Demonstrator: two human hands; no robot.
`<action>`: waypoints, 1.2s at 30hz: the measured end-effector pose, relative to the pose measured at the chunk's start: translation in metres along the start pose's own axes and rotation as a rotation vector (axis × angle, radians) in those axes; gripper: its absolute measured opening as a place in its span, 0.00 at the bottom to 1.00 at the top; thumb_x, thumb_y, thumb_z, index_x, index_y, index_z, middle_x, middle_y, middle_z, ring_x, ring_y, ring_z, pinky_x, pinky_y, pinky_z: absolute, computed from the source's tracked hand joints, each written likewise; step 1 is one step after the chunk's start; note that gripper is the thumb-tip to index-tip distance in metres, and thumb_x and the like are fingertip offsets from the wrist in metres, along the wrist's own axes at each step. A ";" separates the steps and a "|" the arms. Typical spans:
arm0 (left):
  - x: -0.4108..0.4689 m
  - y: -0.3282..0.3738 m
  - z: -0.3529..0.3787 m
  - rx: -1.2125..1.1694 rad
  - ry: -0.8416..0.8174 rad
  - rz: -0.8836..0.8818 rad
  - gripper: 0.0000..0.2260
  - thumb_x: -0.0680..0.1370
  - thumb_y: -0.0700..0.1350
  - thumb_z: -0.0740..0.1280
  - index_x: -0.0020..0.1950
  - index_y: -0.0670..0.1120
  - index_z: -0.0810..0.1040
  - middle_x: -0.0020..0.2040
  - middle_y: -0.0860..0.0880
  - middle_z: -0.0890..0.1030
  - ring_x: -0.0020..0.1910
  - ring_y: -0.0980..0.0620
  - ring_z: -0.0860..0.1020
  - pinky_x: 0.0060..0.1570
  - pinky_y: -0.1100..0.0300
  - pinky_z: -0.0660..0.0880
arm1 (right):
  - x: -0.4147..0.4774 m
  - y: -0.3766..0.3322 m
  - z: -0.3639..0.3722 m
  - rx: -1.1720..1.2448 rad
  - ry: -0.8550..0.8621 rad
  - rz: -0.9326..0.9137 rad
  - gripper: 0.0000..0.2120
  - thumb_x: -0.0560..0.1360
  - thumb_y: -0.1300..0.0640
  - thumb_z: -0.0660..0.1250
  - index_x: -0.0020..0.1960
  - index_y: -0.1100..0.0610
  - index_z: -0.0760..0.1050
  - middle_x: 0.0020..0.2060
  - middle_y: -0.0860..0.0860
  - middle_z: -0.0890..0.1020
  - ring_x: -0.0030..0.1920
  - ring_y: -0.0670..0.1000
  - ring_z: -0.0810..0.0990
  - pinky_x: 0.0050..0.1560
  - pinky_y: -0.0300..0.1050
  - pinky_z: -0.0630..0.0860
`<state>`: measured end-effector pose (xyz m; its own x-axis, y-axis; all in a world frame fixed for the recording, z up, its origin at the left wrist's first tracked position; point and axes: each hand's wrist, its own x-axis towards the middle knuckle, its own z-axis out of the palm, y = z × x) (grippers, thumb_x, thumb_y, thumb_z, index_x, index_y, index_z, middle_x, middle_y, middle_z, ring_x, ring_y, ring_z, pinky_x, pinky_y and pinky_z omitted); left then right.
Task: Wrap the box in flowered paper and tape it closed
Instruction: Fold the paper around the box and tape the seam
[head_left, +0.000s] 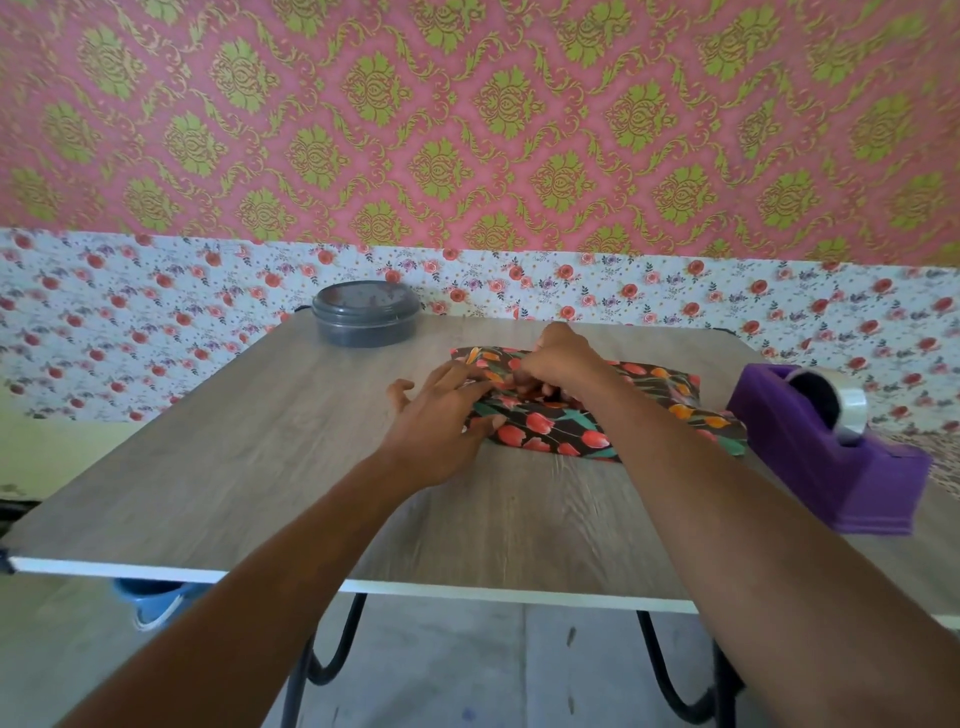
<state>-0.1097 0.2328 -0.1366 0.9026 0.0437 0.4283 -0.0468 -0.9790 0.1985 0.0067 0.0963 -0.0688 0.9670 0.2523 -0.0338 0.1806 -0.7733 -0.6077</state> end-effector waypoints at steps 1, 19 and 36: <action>0.000 -0.001 0.000 0.002 0.000 0.003 0.19 0.81 0.57 0.63 0.73 0.60 0.70 0.75 0.57 0.66 0.76 0.54 0.60 0.69 0.37 0.56 | 0.001 -0.002 -0.002 -0.010 -0.015 0.012 0.18 0.71 0.61 0.76 0.56 0.62 0.72 0.32 0.54 0.81 0.24 0.48 0.76 0.23 0.36 0.68; -0.002 -0.008 -0.005 0.044 -0.091 0.039 0.31 0.78 0.66 0.63 0.78 0.58 0.62 0.78 0.57 0.60 0.78 0.53 0.55 0.70 0.33 0.54 | 0.014 0.003 -0.008 -0.067 -0.061 0.073 0.17 0.69 0.49 0.80 0.42 0.60 0.76 0.31 0.52 0.81 0.23 0.47 0.71 0.27 0.38 0.68; 0.007 0.015 -0.005 0.202 0.030 0.102 0.32 0.74 0.65 0.67 0.75 0.56 0.65 0.77 0.53 0.61 0.77 0.49 0.56 0.69 0.32 0.54 | 0.026 0.067 -0.048 -0.165 0.269 -0.075 0.10 0.77 0.50 0.71 0.50 0.54 0.73 0.49 0.54 0.79 0.56 0.59 0.78 0.60 0.59 0.74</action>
<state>-0.1062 0.2197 -0.1259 0.8842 -0.0542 0.4639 -0.0476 -0.9985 -0.0260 0.0525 0.0229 -0.0727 0.9588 0.1664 0.2303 0.2583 -0.8481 -0.4626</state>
